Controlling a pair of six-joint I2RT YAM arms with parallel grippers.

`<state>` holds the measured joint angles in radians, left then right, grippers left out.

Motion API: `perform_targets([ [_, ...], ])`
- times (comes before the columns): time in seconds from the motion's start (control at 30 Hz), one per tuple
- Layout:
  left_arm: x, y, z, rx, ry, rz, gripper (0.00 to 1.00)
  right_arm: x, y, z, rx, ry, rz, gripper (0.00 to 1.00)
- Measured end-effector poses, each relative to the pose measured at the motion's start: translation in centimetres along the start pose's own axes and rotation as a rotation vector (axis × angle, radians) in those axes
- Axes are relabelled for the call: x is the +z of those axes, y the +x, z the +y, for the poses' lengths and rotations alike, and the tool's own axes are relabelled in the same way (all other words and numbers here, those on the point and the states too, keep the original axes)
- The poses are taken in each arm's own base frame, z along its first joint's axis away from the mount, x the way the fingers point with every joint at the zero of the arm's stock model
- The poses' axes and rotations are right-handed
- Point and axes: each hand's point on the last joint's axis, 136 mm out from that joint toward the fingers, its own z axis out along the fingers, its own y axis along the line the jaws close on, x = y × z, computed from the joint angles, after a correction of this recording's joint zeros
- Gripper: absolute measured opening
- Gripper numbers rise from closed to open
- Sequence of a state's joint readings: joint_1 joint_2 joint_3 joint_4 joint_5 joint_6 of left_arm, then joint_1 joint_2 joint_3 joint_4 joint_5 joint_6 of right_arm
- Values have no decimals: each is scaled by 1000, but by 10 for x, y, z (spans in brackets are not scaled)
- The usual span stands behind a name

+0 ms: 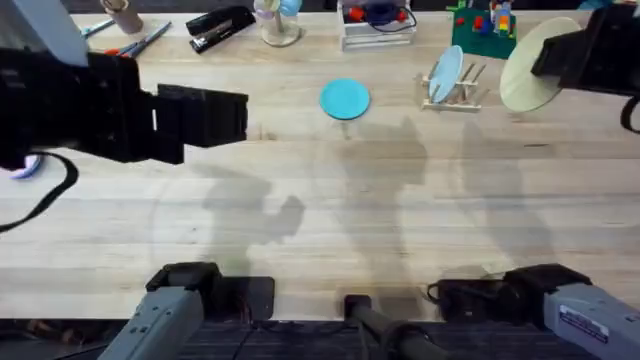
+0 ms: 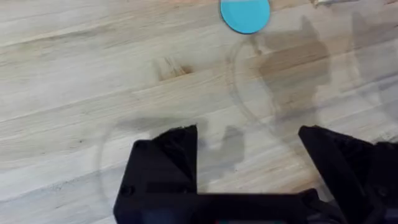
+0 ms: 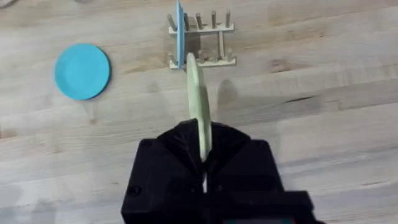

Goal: Pick up the plates from the table one by one and place each into a slot on the dish rack.

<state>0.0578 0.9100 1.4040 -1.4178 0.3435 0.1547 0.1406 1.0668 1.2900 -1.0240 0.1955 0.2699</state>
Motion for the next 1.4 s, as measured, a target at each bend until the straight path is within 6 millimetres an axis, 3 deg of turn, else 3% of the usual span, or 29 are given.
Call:
perform_targets([
  [0.63,0,0,0,0,0,0,994,16,-29,2,13,26,-77,31],
  [1.03,0,0,0,0,0,0,993,51,-37,10,6,38,-45,30],
  [1.4,0,0,0,0,0,0,993,67,-41,10,7,48,-35,30],
])
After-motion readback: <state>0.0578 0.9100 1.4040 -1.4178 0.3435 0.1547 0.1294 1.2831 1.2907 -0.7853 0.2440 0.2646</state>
